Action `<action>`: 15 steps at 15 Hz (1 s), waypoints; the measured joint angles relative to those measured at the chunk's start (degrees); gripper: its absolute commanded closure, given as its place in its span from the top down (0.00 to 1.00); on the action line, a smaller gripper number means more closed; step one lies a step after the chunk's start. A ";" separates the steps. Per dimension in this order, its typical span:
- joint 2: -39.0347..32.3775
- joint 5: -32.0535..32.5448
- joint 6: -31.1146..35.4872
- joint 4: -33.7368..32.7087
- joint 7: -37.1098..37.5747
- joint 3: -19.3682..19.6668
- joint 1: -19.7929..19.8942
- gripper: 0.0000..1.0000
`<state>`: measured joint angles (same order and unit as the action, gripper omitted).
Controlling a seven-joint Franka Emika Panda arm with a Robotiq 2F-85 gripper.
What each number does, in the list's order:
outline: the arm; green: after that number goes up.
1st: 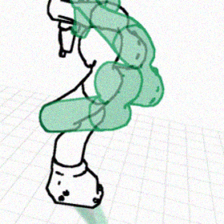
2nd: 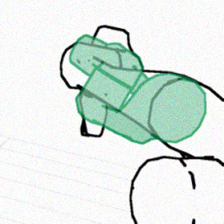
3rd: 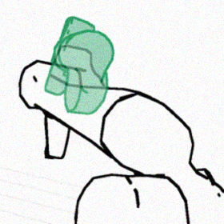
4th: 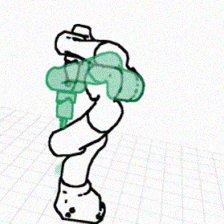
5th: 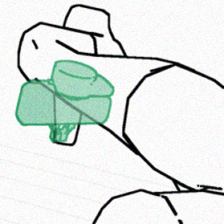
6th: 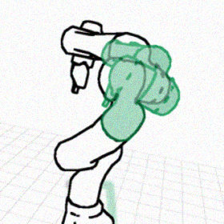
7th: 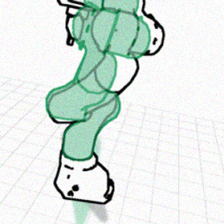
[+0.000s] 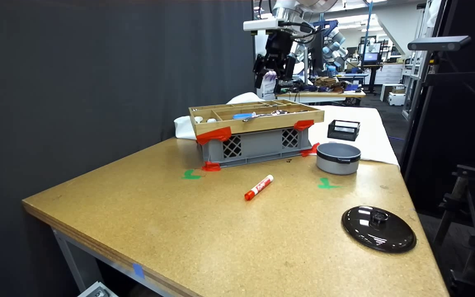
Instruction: Remove the spoon from the crate and put it on the table
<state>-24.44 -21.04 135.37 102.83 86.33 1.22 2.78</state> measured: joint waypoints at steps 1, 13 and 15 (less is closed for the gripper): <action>-0.02 0.01 0.00 0.00 0.00 0.00 -0.08 1.00; -3.88 7.11 4.67 -0.70 -1.23 1.23 -1.68 1.00; -5.54 7.21 5.62 -1.99 -1.39 1.38 -1.74 1.00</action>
<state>-29.99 -13.84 140.99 100.84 84.94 2.60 1.04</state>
